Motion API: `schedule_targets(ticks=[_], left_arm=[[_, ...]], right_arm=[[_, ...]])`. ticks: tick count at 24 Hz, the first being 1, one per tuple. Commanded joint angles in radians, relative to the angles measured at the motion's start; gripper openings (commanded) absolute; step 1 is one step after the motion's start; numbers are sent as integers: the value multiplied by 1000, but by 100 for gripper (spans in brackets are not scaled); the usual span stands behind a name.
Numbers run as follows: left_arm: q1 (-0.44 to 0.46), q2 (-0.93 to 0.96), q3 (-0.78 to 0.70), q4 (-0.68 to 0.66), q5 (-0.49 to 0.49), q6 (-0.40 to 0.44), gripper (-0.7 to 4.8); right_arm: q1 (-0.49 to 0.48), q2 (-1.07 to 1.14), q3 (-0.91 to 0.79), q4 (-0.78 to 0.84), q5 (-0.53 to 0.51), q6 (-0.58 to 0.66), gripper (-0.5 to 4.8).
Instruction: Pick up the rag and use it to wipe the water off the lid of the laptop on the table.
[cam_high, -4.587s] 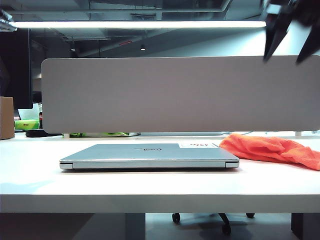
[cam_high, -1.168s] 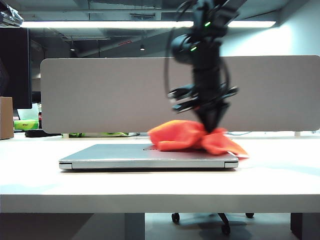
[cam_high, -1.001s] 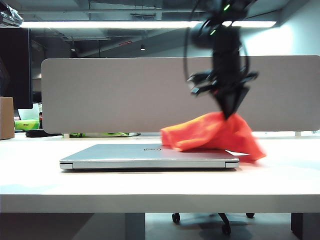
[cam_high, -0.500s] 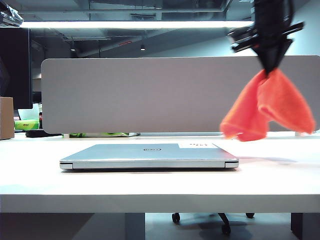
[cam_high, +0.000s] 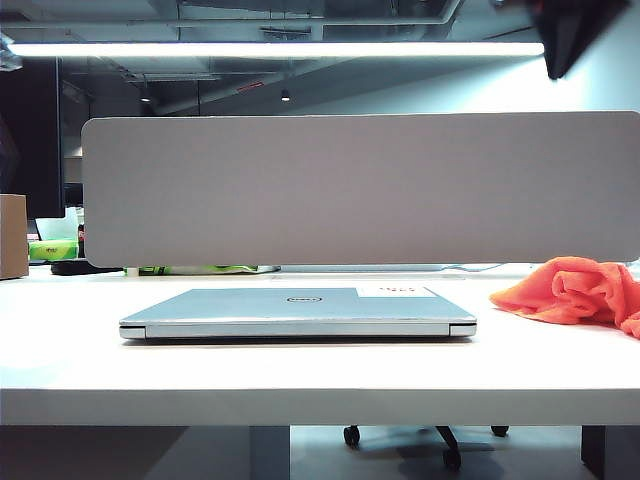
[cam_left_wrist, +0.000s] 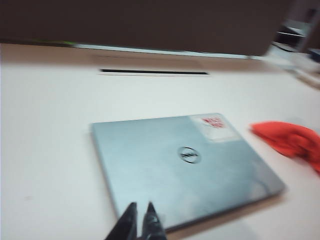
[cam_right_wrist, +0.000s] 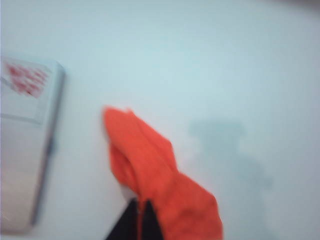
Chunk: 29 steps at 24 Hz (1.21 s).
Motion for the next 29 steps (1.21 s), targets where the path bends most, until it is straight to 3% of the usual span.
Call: schedule_targets(ticks=[1,5,14,16,24,29], left_arm=[[0,-23,0,10,-224,-71,21],[0,-115,-45,51,-348,-77,21],[0,-428,-197,87,-349,-74,21],[0,-482,-228,87,-349,-73,22],[-1,-615,-365,57,-335,-24,22],[-1,-615,-417,59,-328,35,22]], right_arm=[[1,-78,3,153,-48,11,-5],[1,-220,-91,390,-115,11,-5],[2,-647,-739,945,-141,15,-5],[2,-728,-850,994,-121,39,-5],[4,-1051,-1064,1014,-103,91,-5],[4,-1240,-1073,778,-85,90,-5]])
